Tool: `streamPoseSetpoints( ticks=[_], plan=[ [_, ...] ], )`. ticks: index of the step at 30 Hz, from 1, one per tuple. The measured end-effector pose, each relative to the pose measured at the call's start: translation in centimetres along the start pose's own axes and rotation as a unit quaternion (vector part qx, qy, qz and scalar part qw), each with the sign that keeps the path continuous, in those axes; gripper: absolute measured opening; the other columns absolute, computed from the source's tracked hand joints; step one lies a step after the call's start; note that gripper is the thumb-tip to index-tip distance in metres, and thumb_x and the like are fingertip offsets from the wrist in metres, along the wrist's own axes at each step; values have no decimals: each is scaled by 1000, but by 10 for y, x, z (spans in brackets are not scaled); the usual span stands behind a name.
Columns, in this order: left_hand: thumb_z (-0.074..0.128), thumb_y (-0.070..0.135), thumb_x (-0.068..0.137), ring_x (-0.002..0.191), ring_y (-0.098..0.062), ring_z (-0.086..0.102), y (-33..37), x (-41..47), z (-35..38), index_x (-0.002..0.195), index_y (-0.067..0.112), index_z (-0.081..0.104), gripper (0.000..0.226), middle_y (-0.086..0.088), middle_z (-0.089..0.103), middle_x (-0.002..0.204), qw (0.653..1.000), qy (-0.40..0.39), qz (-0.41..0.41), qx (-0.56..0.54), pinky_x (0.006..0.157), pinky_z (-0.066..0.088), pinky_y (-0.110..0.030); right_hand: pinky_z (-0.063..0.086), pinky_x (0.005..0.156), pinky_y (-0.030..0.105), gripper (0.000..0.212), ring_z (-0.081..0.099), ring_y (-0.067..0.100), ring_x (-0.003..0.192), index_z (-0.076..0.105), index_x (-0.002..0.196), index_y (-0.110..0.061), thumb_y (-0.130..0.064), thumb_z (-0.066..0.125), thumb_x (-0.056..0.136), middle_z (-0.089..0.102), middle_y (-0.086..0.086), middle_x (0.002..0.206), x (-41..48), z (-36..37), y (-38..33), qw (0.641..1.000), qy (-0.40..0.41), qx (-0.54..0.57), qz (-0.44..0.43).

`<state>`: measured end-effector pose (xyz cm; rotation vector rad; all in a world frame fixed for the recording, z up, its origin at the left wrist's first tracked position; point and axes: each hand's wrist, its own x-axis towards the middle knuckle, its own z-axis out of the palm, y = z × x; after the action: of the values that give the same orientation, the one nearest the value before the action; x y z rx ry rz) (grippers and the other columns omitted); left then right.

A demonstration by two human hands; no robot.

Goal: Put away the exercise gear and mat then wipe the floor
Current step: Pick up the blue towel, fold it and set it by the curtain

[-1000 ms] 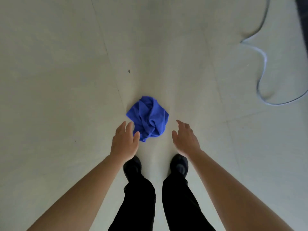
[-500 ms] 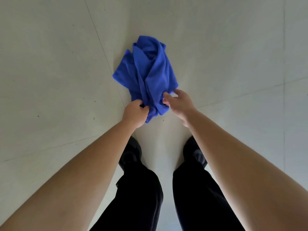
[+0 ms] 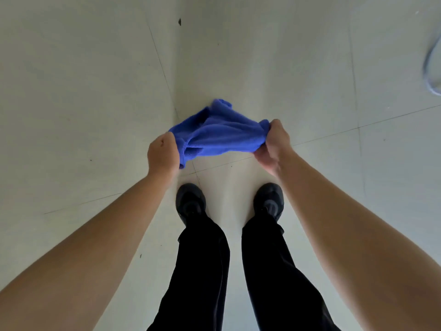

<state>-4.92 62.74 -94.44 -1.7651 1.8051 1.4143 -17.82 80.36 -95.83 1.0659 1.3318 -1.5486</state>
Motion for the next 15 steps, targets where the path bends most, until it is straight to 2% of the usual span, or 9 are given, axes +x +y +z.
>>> streamPoseSetpoints(
  ticks=[1,3,5,7,8,10,12,14,15],
  plan=[
    [36,8,90,57,-17,34,11,-11,-7,70,9,43,21,-5,43,60,1000,5,4,-29,51,32,-23,37,61,31,32,33,21,62,33,61,-17,-10,31,92,34,1,63,-12,2,-2,1000,-15,6,2],
    [35,13,90,58,-15,29,37,-35,-21,63,16,33,27,2,36,62,996,26,6,-89,54,27,-27,39,62,31,40,39,22,66,36,61,-18,-27,43,100,35,1,68,-38,4,-13,998,-61,-10,18],
    [35,14,91,59,-14,30,68,-64,-41,64,18,32,27,4,34,64,992,44,0,-122,54,27,-26,50,69,32,44,60,24,77,62,77,-11,-51,58,93,57,3,78,-71,0,-31,992,-107,-57,39],
    [36,14,91,63,-14,38,103,-98,-66,67,17,40,25,5,41,65,989,41,9,-139,60,33,-25,56,77,34,50,70,30,102,67,114,-2,-44,71,87,72,10,104,-110,-4,-51,991,-93,-95,33],
    [39,15,91,65,-12,42,122,-117,-79,70,17,46,22,5,47,67,990,27,22,-135,64,36,-26,57,77,35,45,68,32,110,66,121,-1,-33,70,89,72,13,114,-133,-5,-63,991,-73,-107,22],
    [49,27,94,69,-10,50,164,-163,-108,78,15,54,20,5,54,75,991,-28,62,-113,69,41,-28,60,78,39,30,67,31,110,68,118,-5,-21,62,94,70,15,120,-191,-5,-87,982,-50,-180,0],
    [64,40,89,77,-10,62,210,-218,-139,90,14,62,25,5,65,87,987,-98,100,-82,68,47,-26,62,69,39,22,67,28,96,66,109,-10,-25,60,95,67,11,107,-263,-3,-116,935,-37,-351,-36],
    [73,29,84,86,-11,67,257,-276,-170,104,20,67,23,4,71,97,976,-143,161,-22,68,51,-25,61,59,37,14,68,26,79,61,94,-17,-31,61,94,64,8,90,-338,-3,-146,839,-45,-538,-72],
    [73,20,83,88,-13,67,280,-306,-186,108,22,66,26,3,71,99,967,-158,201,18,68,51,-26,62,62,38,15,70,28,76,59,92,-19,-34,60,94,65,9,88,-372,-5,-159,806,-54,-585,-76]
  ],
)
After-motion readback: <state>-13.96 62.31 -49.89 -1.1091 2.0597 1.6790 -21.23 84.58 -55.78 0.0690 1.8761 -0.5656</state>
